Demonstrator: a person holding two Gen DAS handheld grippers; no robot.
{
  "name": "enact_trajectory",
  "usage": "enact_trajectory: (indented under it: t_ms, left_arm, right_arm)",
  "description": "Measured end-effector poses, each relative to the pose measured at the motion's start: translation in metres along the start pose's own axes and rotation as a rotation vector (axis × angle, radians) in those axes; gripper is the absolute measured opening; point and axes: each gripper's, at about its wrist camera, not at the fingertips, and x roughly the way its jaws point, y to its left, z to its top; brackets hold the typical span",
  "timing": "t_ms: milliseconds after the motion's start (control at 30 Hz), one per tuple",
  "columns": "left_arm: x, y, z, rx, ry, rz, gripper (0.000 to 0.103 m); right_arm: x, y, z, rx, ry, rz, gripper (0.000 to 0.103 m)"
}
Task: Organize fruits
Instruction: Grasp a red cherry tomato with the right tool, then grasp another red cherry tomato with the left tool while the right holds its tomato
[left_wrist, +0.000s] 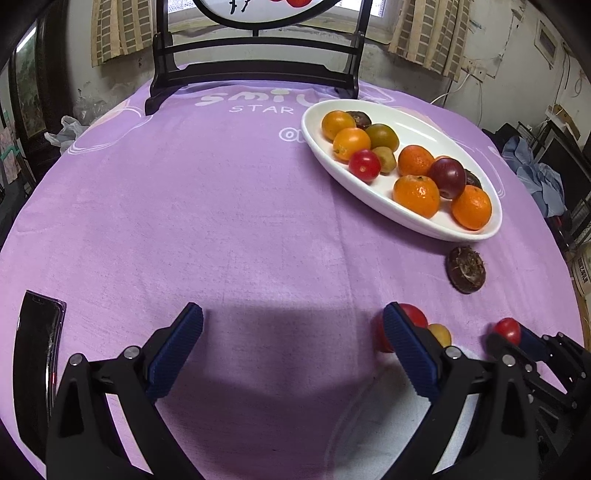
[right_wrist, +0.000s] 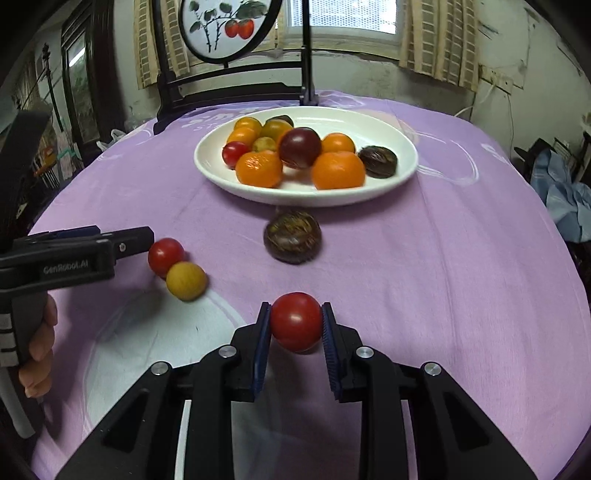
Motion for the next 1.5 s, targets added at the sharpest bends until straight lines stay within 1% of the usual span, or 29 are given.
enact_trajectory:
  t_ms: [67,167,200,333,467,600,633,667,700,733,833,933,1200,1233,1300,1433,1500]
  left_arm:
    - [-0.001,0.000,0.001,0.013,0.009,-0.004,0.096]
    - [-0.007,0.000,0.002,0.039,0.028,-0.047,0.096]
    - [-0.009,-0.001,0.002,0.061,0.035,-0.051,0.096]
    - [-0.016,-0.008,-0.003,0.153,0.045,-0.025,0.096]
    - [-0.012,-0.019,-0.010,0.235,0.081,-0.018,0.096]
    - [-0.007,-0.029,-0.018,0.303,0.086,-0.010,0.096]
    - [-0.004,-0.030,-0.019,0.307,0.089,-0.005,0.094]
    - [-0.001,-0.031,-0.021,0.311,0.091,0.000,0.084]
    - [0.003,-0.032,-0.021,0.311,0.095,-0.002,0.083]
    - [0.002,-0.030,-0.021,0.296,0.077,-0.012,0.081]
    - [0.003,-0.032,-0.022,0.301,0.057,-0.007,0.081]
    - [0.004,-0.038,-0.023,0.312,0.023,0.018,0.081]
    - [0.009,-0.043,-0.014,0.252,0.022,0.022,0.080]
    - [0.009,-0.044,-0.014,0.249,0.020,0.023,0.078]
    - [0.008,-0.049,-0.014,0.252,0.017,0.009,0.077]
    - [0.011,-0.062,-0.011,0.286,0.006,0.028,0.077]
    - [0.013,-0.066,-0.008,0.291,0.009,0.026,0.076]
  right_arm:
    - [-0.003,-0.002,-0.002,0.002,-0.004,0.008,0.028]
    - [-0.005,-0.002,-0.002,-0.003,-0.015,0.021,0.028]
    - [-0.006,-0.001,-0.002,-0.006,-0.015,0.023,0.027]
    - [-0.005,-0.001,-0.003,-0.020,-0.010,0.027,0.028]
    - [-0.008,0.001,-0.002,-0.028,-0.017,0.035,0.027]
    - [-0.010,0.001,-0.003,-0.030,-0.019,0.040,0.028]
    - [-0.010,0.001,-0.003,-0.030,-0.019,0.041,0.028]
    - [-0.011,0.002,-0.002,-0.030,-0.019,0.043,0.028]
    - [-0.011,0.001,-0.002,-0.030,-0.020,0.046,0.028]
    - [-0.012,0.001,-0.002,-0.028,-0.020,0.049,0.028]
    - [-0.012,0.002,-0.002,-0.027,-0.018,0.061,0.028]
    - [-0.012,0.003,-0.002,-0.030,-0.011,0.068,0.028]
    - [-0.011,0.004,-0.001,-0.034,-0.001,0.079,0.028]
    - [-0.011,0.004,-0.001,-0.034,0.002,0.079,0.028]
    - [-0.010,0.004,-0.001,-0.030,0.005,0.083,0.028]
    - [-0.010,0.004,-0.001,-0.030,0.007,0.085,0.028]
    - [-0.010,0.005,-0.001,-0.030,0.008,0.083,0.028]
